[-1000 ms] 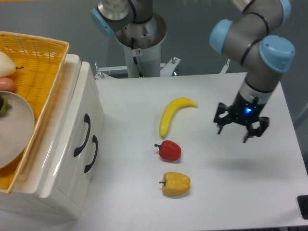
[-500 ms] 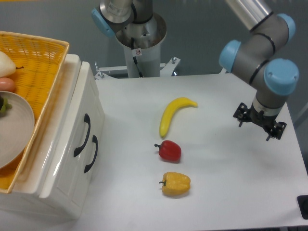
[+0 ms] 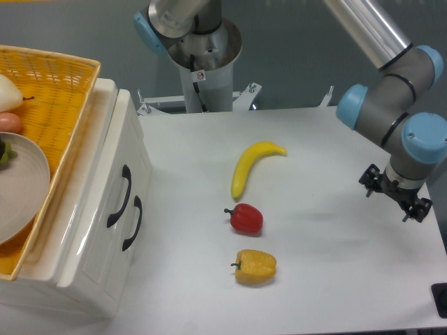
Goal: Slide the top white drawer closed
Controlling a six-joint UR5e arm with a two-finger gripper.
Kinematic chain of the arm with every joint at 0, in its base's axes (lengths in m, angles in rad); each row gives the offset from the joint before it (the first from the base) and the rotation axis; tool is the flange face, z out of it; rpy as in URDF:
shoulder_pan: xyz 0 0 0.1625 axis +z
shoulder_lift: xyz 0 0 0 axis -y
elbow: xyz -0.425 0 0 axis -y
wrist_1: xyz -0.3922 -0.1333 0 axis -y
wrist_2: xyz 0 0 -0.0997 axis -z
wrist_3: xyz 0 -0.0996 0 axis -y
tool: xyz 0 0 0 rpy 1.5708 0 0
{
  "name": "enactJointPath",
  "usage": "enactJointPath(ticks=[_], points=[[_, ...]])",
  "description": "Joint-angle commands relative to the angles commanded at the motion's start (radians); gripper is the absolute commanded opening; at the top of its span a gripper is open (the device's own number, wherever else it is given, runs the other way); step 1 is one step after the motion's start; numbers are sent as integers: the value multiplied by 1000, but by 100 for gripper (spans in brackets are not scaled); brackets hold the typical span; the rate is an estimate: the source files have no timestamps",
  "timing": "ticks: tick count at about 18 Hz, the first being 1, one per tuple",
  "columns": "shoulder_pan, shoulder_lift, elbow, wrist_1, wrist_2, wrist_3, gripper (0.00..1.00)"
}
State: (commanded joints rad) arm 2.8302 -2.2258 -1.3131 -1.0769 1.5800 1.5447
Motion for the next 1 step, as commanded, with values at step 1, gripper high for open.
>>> enactJointPath(ticks=[1], points=[[3, 0, 0, 0, -2, 0, 100]])
